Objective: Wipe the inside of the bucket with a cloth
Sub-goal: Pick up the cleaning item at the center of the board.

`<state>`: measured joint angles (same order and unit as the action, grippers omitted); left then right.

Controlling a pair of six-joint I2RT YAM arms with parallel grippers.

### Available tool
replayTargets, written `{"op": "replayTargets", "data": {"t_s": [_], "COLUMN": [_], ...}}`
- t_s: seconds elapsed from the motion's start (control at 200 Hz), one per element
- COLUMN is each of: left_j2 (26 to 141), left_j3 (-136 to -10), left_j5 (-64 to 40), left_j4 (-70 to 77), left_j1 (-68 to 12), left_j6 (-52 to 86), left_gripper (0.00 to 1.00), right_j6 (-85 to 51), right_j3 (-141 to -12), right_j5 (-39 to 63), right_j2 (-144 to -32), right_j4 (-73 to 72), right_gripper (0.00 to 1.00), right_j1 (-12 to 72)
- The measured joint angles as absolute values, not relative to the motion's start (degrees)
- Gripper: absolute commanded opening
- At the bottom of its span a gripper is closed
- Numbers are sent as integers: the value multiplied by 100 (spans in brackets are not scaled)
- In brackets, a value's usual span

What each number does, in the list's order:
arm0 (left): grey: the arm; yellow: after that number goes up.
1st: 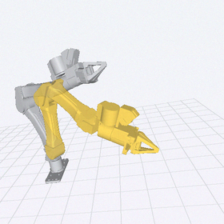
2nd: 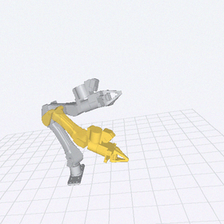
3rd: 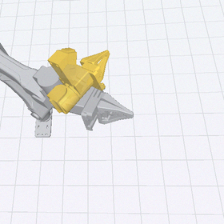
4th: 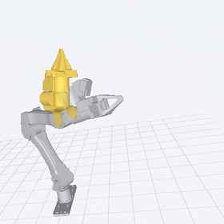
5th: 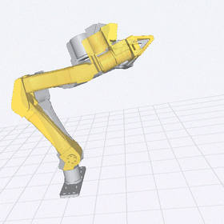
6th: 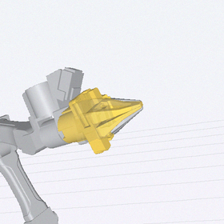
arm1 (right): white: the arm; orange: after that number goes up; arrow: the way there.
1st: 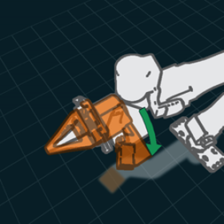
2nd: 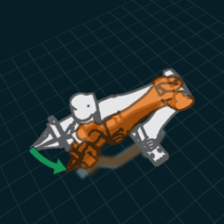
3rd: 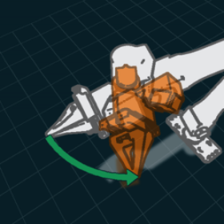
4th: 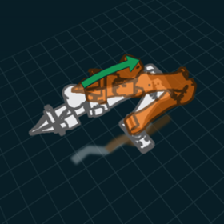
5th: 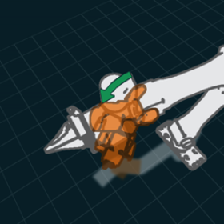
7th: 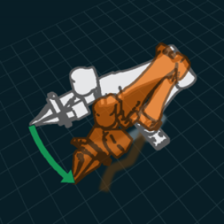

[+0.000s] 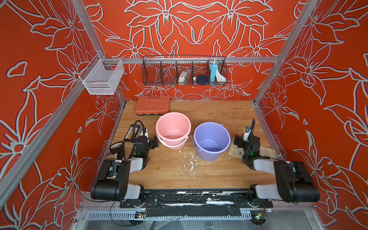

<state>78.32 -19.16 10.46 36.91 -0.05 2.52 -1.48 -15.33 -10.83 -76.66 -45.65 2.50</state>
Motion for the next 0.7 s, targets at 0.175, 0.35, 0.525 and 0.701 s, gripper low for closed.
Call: {"op": "replayTargets", "data": {"t_s": [0.175,0.35,0.525,0.701], "left_j2": [7684,7046,6287,5992], "left_j3": [-3291,-3817,-4058,-4737], "left_j5": [1743,2097,1612,1092], "left_j4": [2071,1072,316,-506], "left_j1": [1,1,-12,-543], "left_j6": [416,801,1387,1957], "left_gripper": [99,99,99,99], "right_j6": [-344,-633,-987,-1347], "right_j3": [-1413,-1455,-1988,-2237], "right_j5": [-1820,-2213,-2303,-2381], "right_j2": [-6862,-6119,-5603,-4954], "right_j4": [-4410,-3573,-2305,-1188], "right_gripper": [97,97,97,97], "right_j1": [329,338,340,340]}}
